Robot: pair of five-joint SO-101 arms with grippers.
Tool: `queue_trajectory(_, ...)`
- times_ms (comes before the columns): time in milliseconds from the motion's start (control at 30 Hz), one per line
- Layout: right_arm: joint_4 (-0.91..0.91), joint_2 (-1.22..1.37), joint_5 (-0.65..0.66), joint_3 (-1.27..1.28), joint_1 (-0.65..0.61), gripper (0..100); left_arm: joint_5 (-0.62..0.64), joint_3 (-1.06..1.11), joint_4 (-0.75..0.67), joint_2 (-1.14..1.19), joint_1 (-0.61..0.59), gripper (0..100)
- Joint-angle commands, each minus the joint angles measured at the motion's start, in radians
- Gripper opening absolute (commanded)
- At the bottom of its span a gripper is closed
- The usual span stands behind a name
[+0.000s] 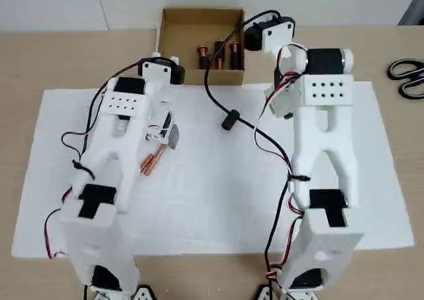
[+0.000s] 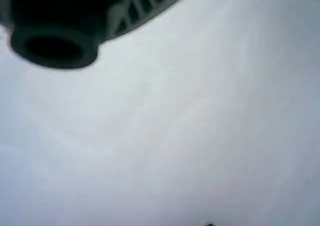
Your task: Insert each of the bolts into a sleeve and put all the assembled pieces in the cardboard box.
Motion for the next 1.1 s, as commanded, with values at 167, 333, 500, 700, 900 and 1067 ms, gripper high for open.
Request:
queue_trajectory(167, 0.002, -0.105, -0.012, 0.023, 0.008, 0.3, -0.048, -0.059, 0.003, 0.054, 0.005, 21)
queue_trajectory(333, 0.002, -0.105, -0.014, 0.023, 0.008, 0.3, -0.081, -0.059, -0.003, 0.094, 0.005, 20)
queue_trajectory(500, 0.001, -0.105, -0.014, 0.029, 0.008, 0.3, -0.078, -0.061, -0.035, 0.123, 0.006, 15)
queue_trajectory(700, 0.001, -0.105, -0.014, 0.049, 0.008, 0.3, -0.077, -0.070, -0.040, 0.114, 0.009, 14)
queue_trajectory(900, 0.001, -0.104, -0.014, 0.049, 0.008, 0.3, -0.077, -0.077, -0.040, 0.115, 0.011, 14)
queue_trajectory(1067, 0.001, -0.104, -0.014, 0.049, 0.008, 0.3, -0.077, -0.077, -0.040, 0.115, 0.012, 10)
